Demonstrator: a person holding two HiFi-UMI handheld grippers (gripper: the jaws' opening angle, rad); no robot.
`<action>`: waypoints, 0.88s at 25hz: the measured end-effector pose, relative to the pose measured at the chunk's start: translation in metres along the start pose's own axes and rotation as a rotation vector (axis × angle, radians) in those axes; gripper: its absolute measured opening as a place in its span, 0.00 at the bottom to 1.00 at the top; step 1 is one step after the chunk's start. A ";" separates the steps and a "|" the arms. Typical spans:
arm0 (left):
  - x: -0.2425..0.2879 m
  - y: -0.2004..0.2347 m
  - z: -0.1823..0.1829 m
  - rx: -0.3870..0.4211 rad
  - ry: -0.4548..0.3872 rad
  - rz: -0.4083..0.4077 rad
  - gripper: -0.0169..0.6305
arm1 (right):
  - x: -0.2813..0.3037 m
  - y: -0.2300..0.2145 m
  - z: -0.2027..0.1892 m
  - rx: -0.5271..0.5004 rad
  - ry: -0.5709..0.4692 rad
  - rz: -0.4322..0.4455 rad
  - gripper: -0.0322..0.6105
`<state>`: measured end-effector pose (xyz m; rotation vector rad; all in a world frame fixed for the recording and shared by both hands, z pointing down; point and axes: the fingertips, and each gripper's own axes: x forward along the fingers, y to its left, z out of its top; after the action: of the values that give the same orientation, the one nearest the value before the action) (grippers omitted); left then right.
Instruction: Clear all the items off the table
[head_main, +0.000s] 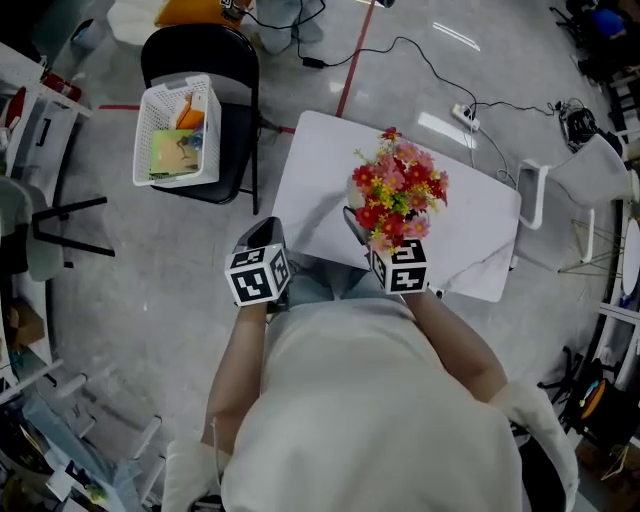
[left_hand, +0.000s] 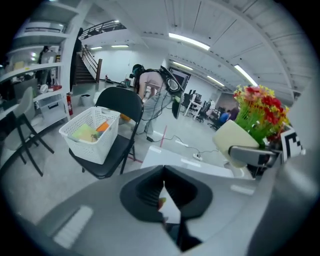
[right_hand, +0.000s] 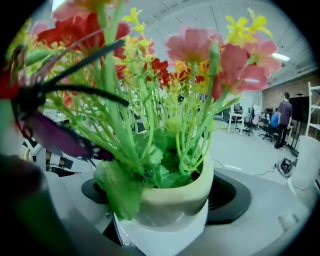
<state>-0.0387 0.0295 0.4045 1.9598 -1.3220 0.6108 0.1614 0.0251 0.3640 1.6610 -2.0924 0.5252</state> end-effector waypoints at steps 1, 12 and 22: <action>-0.004 0.013 0.001 -0.013 -0.006 0.012 0.04 | 0.006 0.012 0.001 -0.005 0.003 0.013 0.87; -0.047 0.131 -0.001 -0.126 -0.050 0.111 0.04 | 0.076 0.140 0.041 -0.068 -0.012 0.167 0.87; -0.070 0.199 -0.005 -0.194 -0.066 0.178 0.04 | 0.114 0.218 0.060 -0.139 0.007 0.276 0.87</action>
<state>-0.2497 0.0265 0.4141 1.7320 -1.5479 0.4846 -0.0792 -0.0529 0.3674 1.3007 -2.3108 0.4554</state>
